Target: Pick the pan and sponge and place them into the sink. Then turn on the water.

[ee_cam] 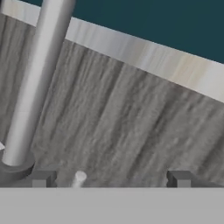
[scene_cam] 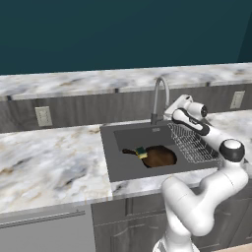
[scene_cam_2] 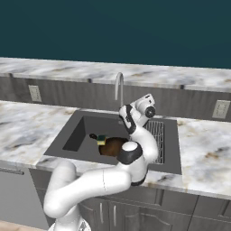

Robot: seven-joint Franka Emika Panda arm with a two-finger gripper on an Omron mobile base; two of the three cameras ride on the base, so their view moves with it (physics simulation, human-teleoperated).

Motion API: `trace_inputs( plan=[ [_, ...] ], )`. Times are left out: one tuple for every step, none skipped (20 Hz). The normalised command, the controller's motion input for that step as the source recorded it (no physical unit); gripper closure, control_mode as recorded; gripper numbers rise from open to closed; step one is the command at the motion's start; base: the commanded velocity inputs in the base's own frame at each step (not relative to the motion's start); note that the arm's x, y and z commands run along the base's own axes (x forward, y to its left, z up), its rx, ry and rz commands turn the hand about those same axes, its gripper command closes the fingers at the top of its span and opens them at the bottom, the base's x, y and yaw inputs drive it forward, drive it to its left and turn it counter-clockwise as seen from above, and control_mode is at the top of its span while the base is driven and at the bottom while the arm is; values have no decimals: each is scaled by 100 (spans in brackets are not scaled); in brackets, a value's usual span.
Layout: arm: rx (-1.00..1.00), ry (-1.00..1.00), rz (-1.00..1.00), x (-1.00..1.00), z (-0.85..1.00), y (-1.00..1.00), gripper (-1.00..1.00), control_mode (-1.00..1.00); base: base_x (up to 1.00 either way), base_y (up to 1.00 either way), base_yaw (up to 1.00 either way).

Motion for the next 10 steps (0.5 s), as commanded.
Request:
trace_inputs(
  plan=[
    [0, 0, 0, 37, 0, 4, -100, -100, 0, 0, 0],
    [0, 0, 0, 32, 0, 10, -100, -100, 0, 0, 0],
    [0, 0, 0, 40, -2, 5, -100, -100, 0, 0, 0],
    [0, 0, 0, 41, -10, 0, -100, -100, 0, 0, 0],
    [0, 0, 0, 43, -11, 0, -100, -100, 0, 0, 0],
    [-1, 0, 0, 41, -15, 0, -100, -100, 0, 0, 0],
    [-1, 0, 0, 39, -16, 0, -100, -100, 0, 0, 0],
    [-2, 0, 0, 42, -23, 0, -100, -100, 0, 0, 0],
    [-3, 0, 0, 38, -29, 0, -100, -100, 0, 0, 0],
    [-4, 0, 0, 32, -35, 0, -100, -100, 0, 0, 0]
  ],
)
